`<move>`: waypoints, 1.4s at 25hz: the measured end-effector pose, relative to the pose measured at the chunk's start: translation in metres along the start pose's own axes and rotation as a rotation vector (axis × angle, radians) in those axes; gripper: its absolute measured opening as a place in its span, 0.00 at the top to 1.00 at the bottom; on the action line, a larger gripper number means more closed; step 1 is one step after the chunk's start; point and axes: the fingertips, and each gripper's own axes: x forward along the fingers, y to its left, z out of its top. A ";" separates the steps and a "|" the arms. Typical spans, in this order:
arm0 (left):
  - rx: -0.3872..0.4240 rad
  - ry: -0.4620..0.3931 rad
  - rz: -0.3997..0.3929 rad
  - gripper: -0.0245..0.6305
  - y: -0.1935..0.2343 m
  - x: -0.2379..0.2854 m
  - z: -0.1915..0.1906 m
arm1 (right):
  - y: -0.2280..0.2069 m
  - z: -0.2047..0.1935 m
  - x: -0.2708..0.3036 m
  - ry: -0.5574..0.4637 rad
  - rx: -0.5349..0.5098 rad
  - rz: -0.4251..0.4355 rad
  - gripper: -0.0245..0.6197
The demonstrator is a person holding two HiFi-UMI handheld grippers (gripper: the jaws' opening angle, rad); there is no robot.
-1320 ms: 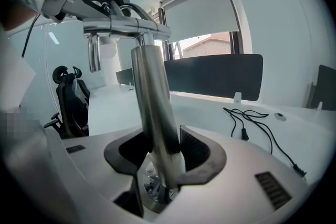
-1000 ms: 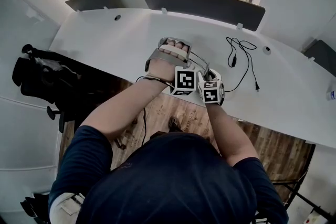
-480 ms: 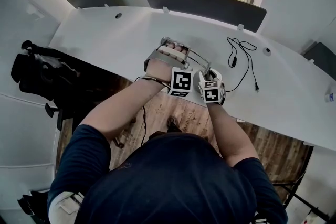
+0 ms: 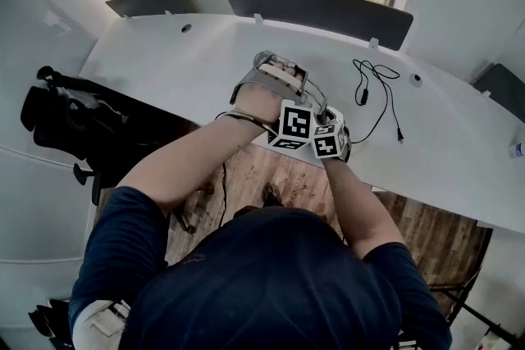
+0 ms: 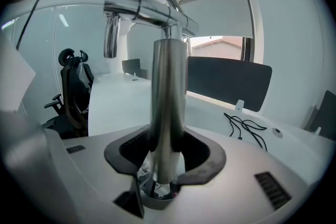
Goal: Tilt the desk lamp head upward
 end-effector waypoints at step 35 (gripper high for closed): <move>-0.081 -0.091 0.114 0.78 0.008 -0.069 0.008 | -0.009 0.027 -0.084 -0.126 -0.029 0.054 0.70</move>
